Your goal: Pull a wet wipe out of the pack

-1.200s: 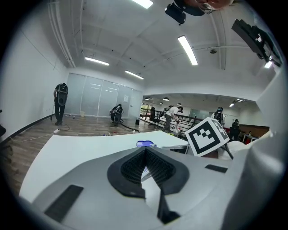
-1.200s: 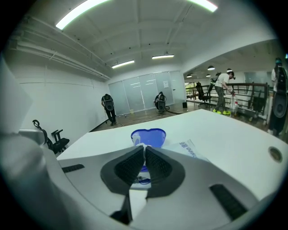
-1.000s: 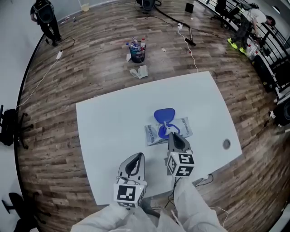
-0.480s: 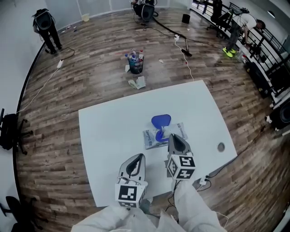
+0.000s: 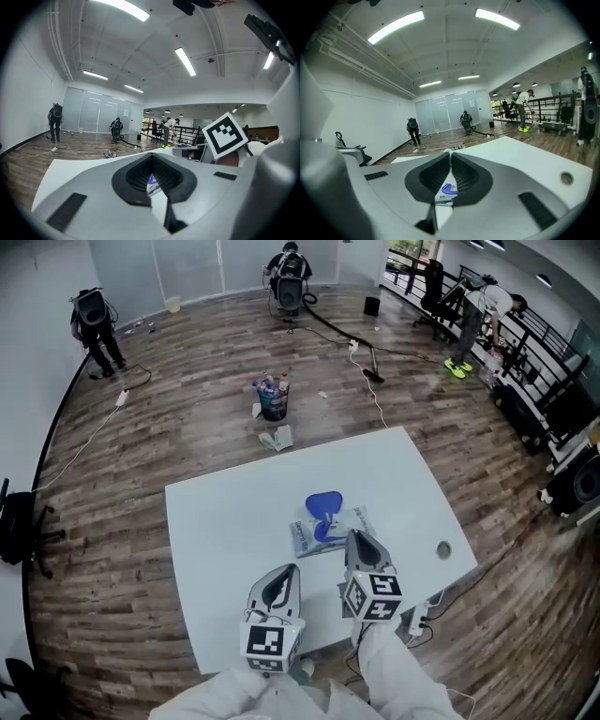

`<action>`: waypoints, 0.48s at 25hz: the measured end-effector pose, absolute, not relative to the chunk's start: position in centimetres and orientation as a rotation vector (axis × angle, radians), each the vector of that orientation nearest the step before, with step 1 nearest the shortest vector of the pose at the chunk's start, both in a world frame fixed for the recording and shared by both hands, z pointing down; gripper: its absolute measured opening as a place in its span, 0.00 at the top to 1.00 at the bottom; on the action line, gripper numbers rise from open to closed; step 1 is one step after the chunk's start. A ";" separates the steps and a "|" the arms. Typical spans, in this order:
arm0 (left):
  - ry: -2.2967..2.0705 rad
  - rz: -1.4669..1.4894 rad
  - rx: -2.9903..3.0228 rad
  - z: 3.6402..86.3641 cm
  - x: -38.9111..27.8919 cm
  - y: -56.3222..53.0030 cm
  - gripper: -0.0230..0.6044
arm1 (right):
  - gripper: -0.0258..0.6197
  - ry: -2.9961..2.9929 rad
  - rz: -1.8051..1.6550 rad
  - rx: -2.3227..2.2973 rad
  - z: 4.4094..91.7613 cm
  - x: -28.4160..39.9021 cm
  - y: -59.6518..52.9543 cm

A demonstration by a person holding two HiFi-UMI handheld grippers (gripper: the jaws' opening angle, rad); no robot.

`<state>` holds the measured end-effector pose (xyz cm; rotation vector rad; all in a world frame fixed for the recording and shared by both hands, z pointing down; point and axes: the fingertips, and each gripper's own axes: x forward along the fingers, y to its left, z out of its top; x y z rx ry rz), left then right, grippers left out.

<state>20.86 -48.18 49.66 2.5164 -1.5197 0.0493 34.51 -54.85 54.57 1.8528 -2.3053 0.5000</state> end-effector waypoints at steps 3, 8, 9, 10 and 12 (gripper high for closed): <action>-1.518 0.027 2.535 48.9 20.7 -47.4 0.95 | 0.93 -2.312 0.483 1.872 53.6 34.5 -53.8; -1.518 0.012 2.545 48.1 20.5 -45.7 0.95 | 0.93 -2.314 0.467 1.912 52.3 34.6 -51.2; -1.519 0.013 2.551 48.0 20.5 -45.3 0.95 | 0.93 -2.313 0.462 1.920 52.1 34.7 -50.7; -1.518 0.017 2.558 48.0 20.6 -45.0 0.95 | 0.93 -2.311 0.458 1.927 52.0 34.8 -50.2; -1.512 0.033 2.572 48.1 20.8 -44.4 0.95 | 0.93 -2.305 0.455 1.931 52.0 34.9 -49.0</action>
